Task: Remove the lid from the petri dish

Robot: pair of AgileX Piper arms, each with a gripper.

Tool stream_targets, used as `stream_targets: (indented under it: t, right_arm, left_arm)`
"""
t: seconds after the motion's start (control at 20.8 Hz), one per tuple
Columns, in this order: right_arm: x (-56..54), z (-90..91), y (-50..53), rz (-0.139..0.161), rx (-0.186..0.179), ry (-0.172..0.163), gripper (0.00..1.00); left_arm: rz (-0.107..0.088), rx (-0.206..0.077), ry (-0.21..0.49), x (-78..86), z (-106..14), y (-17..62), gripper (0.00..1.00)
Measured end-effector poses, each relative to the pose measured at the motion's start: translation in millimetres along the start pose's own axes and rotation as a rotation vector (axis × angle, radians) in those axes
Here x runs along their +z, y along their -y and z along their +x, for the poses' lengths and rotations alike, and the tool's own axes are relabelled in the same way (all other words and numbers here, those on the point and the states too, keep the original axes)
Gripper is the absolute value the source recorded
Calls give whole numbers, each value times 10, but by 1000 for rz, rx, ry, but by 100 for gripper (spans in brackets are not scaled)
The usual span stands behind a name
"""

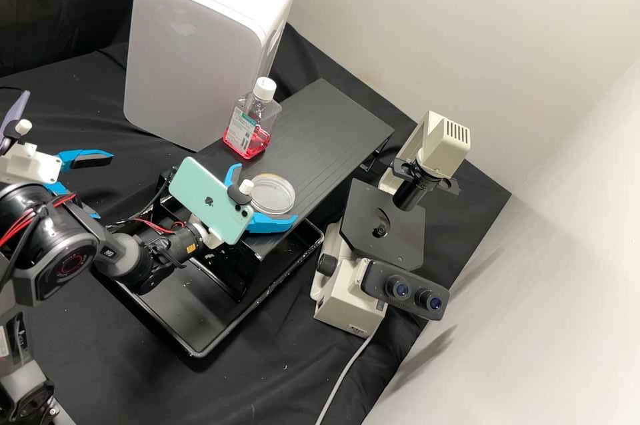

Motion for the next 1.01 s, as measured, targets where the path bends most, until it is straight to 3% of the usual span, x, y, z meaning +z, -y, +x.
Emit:
stream_targets:
  t: [0.62, 0.82, 0.87, 1.01]
  right_arm:
    - [-34, 131, -81, 8, 35, -8, 100]
    - [-32, 131, -80, 8, 33, -6, 100]
    - [-32, 131, -80, 8, 33, -6, 0]
    - [-32, 131, -80, 8, 33, -6, 0]
  left_arm:
    - [-3, 2, -6, -6, 6, -2, 100]
    - [-4, -10, -10, -15, 13, 26, 100]
    - [-4, -11, -10, -16, 13, 28, 100]
    - [-4, -14, -11, -18, 16, 37, 100]
